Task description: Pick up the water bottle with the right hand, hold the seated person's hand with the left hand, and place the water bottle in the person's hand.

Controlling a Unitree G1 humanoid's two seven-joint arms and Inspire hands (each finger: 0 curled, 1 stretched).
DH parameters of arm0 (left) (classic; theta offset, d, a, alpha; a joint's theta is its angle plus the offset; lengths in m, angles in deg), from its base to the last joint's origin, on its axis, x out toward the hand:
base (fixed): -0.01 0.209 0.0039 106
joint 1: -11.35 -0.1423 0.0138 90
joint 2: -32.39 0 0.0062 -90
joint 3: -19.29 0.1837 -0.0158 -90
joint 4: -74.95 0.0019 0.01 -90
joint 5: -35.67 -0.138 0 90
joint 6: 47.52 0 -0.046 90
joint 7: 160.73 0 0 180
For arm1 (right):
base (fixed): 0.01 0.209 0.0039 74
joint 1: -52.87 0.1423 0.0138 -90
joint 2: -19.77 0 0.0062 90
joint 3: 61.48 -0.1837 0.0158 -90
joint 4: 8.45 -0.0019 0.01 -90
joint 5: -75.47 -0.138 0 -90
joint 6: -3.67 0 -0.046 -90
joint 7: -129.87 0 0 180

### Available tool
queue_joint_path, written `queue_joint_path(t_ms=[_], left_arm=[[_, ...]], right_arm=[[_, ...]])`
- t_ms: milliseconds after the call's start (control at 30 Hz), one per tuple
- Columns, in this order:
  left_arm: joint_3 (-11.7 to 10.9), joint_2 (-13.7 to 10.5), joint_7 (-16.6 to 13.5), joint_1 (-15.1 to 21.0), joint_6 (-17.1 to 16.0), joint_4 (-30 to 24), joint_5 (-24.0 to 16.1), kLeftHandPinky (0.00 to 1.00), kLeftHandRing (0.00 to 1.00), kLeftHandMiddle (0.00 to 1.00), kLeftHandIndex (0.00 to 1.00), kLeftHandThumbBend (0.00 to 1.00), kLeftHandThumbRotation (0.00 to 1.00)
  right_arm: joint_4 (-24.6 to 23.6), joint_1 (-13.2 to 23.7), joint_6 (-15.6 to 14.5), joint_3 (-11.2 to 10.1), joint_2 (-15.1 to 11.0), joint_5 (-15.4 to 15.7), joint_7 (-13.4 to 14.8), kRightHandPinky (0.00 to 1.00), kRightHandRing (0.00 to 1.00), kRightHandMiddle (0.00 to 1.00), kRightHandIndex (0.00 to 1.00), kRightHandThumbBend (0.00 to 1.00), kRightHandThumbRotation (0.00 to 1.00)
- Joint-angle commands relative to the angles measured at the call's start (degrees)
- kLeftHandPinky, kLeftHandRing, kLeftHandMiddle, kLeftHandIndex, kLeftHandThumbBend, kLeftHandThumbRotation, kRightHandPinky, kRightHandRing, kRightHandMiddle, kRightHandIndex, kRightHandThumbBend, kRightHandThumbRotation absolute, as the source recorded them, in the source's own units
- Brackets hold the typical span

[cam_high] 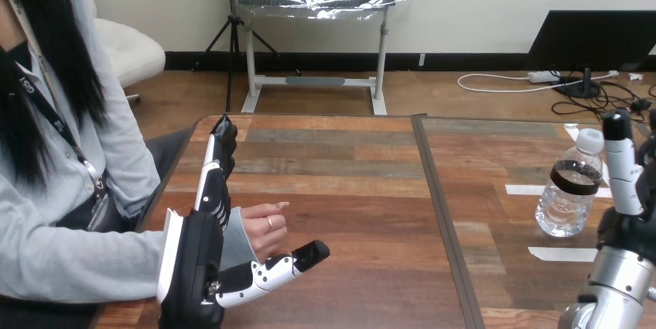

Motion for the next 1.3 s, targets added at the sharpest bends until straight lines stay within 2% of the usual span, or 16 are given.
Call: queue_joint_path(t_ms=[0, 233, 433, 833, 933, 1133, 1233, 1267], left_arm=[[-0.15, -0.03, -0.13, 3.25, -0.38, 0.32, -0.24, 0.99, 0.99, 0.99, 0.99, 1.00, 0.28], [-0.28, -0.11, -0.19, 3.45, -0.81, 0.68, -0.36, 0.99, 0.99, 0.99, 0.99, 1.00, 0.28], [-0.37, -0.09, -0.35, 3.64, -1.14, 0.99, -0.49, 0.99, 0.99, 0.99, 0.99, 1.00, 0.28], [-0.42, -0.13, -0.32, 3.80, -1.28, 1.26, -0.27, 0.99, 0.99, 1.00, 0.99, 1.00, 0.28], [-0.37, -0.16, -0.21, 3.79, -1.34, 1.24, -0.14, 0.99, 0.99, 1.00, 0.99, 1.00, 0.28], [-0.53, -0.29, -0.39, 4.01, -1.74, 1.53, -0.38, 0.99, 1.00, 1.00, 1.00, 1.00, 0.27], [-0.59, -0.34, -0.46, 4.12, -1.99, 1.68, -0.52, 0.99, 1.00, 1.00, 1.00, 1.00, 0.27], [-0.55, -0.31, -0.39, 4.11, -2.00, 1.69, -0.37, 0.99, 1.00, 1.00, 1.00, 1.00, 0.27]], right_arm=[[-0.03, 4.29, 1.71, -0.55, -1.24, 0.66, 0.68, 1.00, 1.00, 1.00, 1.00, 1.00, 0.63], [0.25, 4.43, 0.66, -0.93, -2.15, 1.11, 1.90, 1.00, 1.00, 1.00, 1.00, 1.00, 0.64], [0.60, 4.87, -1.78, -1.56, -3.24, 0.29, 1.80, 1.00, 1.00, 1.00, 1.00, 1.00, 0.64], [1.22, 5.95, -9.68, -2.43, -5.59, -1.85, -0.51, 1.00, 1.00, 1.00, 1.00, 1.00, 0.65], [1.21, 6.40, -11.83, -3.14, -5.79, -3.37, -2.56, 1.00, 1.00, 1.00, 1.00, 1.00, 0.65], [1.32, 7.43, -16.37, -4.83, -6.02, -6.93, -8.46, 1.00, 1.00, 1.00, 1.00, 1.00, 0.62], [1.54, 7.75, -18.49, -4.62, -6.46, -6.96, -8.85, 1.00, 1.00, 1.00, 1.00, 1.00, 0.62], [1.71, 7.79, -19.32, -4.11, -6.79, -6.26, -8.08, 1.00, 1.00, 1.00, 1.00, 1.00, 0.62]])
